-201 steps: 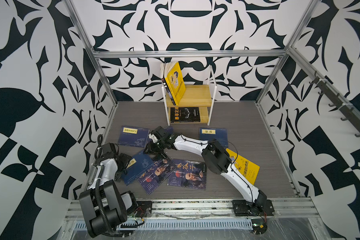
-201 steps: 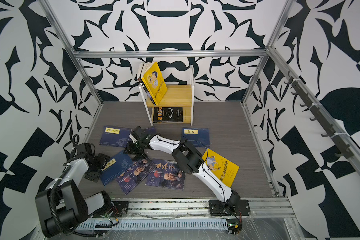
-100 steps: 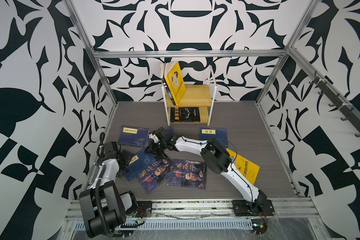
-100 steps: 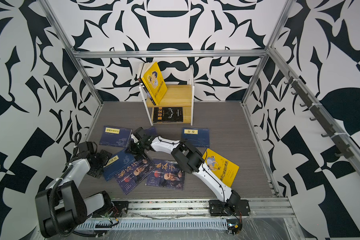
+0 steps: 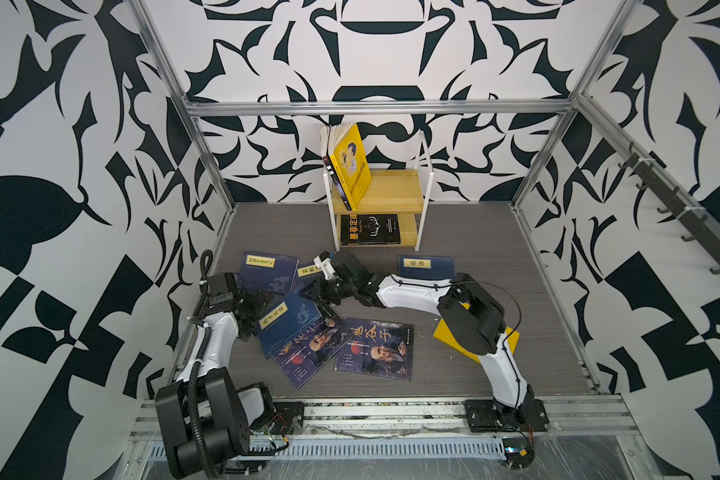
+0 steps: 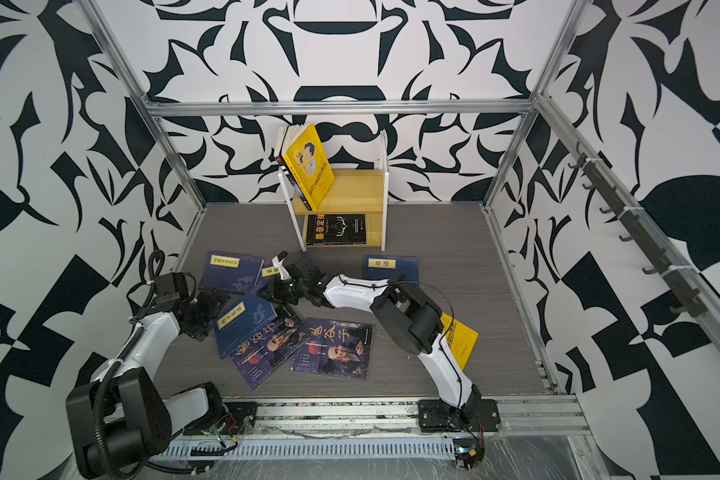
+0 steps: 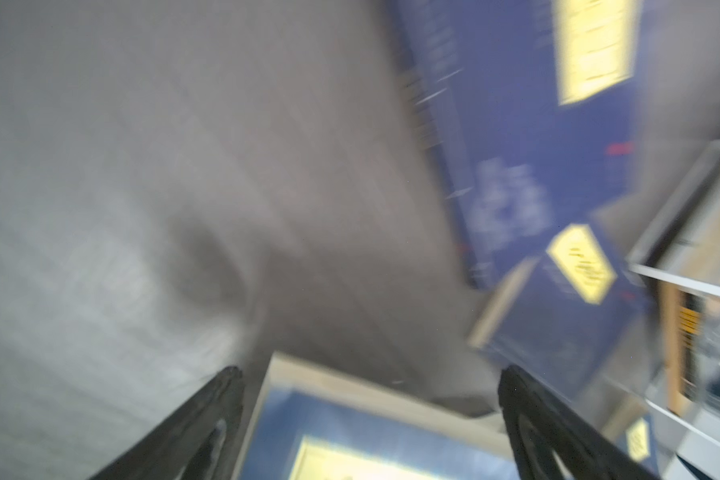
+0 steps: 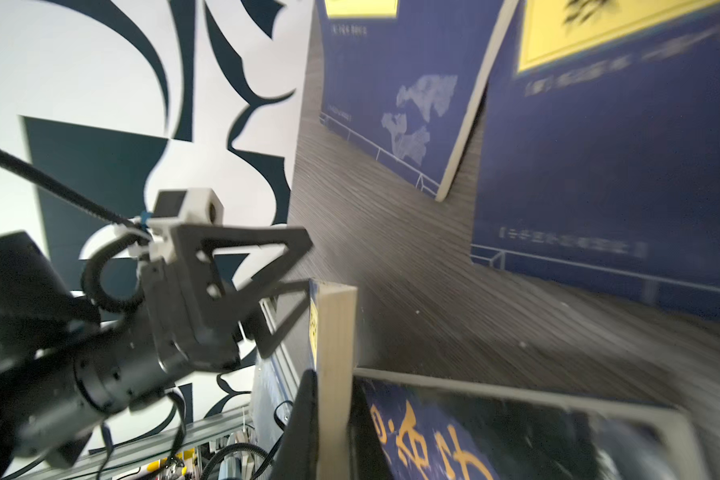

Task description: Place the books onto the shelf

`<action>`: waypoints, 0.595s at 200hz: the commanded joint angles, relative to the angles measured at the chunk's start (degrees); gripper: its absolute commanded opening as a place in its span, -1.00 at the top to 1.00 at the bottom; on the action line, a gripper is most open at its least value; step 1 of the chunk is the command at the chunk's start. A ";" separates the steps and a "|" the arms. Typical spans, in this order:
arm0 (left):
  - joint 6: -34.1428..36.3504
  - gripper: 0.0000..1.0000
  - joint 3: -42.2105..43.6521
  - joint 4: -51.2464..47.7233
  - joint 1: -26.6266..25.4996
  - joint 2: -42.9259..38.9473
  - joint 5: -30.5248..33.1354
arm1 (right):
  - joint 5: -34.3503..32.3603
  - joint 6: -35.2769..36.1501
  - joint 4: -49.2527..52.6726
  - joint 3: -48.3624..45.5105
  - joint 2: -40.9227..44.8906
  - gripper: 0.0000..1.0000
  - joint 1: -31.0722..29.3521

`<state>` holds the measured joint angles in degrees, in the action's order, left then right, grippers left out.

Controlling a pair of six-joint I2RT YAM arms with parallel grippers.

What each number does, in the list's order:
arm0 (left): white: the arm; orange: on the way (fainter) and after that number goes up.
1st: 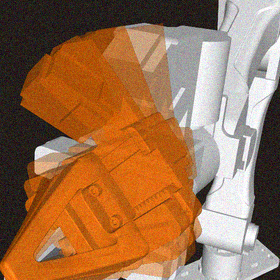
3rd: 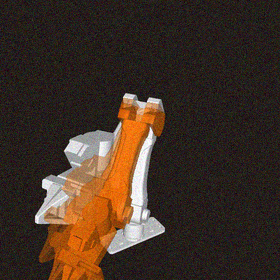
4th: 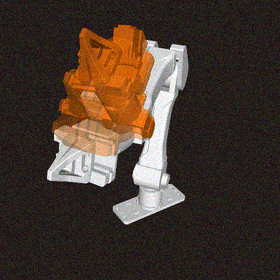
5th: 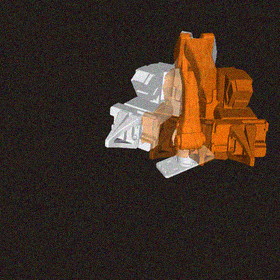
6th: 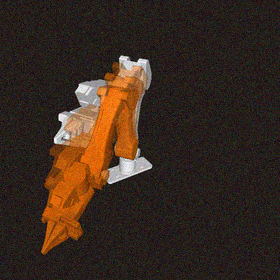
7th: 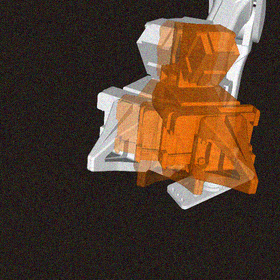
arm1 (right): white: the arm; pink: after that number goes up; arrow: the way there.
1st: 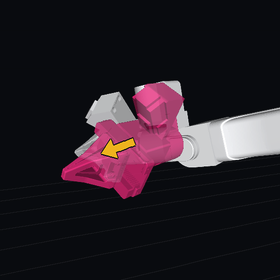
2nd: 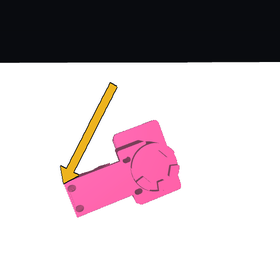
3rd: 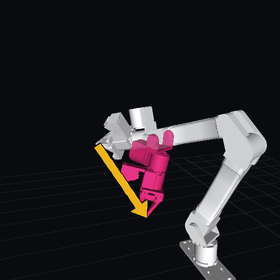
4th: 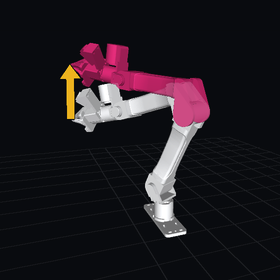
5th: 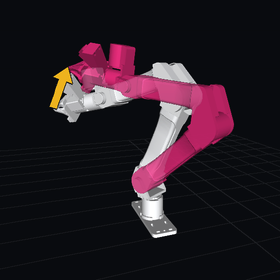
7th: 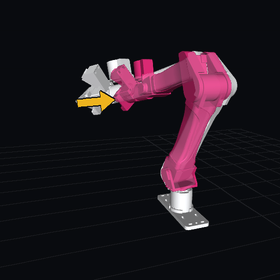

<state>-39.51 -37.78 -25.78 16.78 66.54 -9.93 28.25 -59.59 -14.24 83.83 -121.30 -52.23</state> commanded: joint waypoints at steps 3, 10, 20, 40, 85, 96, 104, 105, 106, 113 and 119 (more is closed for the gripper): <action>7.08 -0.99 -6.34 0.50 -0.33 -0.86 -4.23 | -3.21 -0.67 -11.16 -6.69 7.95 1.00 3.32; 7.31 -0.99 -7.66 0.38 -0.34 -0.78 -6.05 | -3.76 -0.64 -12.09 -8.61 9.56 1.00 4.03; 8.71 -0.99 -9.43 0.41 -0.30 -0.79 -9.87 | -4.14 -0.87 -12.81 -11.48 11.77 1.00 5.02; 10.82 -0.99 -11.08 1.24 -0.31 -0.89 -17.79 | -6.24 -0.48 -16.60 -17.87 16.73 1.00 6.48; 8.13 -0.99 -10.33 7.15 -1.15 -1.31 -28.85 | -9.27 -4.72 -28.14 -31.00 25.28 1.00 10.56; 4.86 -0.99 -8.62 11.89 -1.29 -1.15 -32.96 | -9.36 -5.72 -32.48 -33.66 26.75 1.00 11.15; 2.75 -0.99 -7.75 14.97 -1.67 -1.01 -34.83 | -9.58 -6.14 -34.43 -35.14 27.73 1.00 11.57; 2.63 -0.99 -7.71 15.32 -1.71 -1.04 -35.04 | -9.64 -6.19 -34.62 -35.27 27.80 1.00 11.60; 2.39 -0.99 -7.68 15.63 -1.77 -1.05 -35.18 | -9.67 -6.21 -34.80 -35.43 27.83 1.00 11.65; 1.15 -0.99 -7.79 16.82 -2.17 -0.81 -35.97 | -10.00 -6.42 -35.55 -36.28 28.72 1.00 12.07; 0.56 -0.99 -8.19 17.14 -2.50 -0.59 -36.58 | -10.19 -6.98 -35.68 -36.81 29.27 1.00 12.44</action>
<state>-34.15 -46.87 -16.19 15.20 66.15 -38.22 19.44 -63.57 -38.06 48.58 -96.23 -40.77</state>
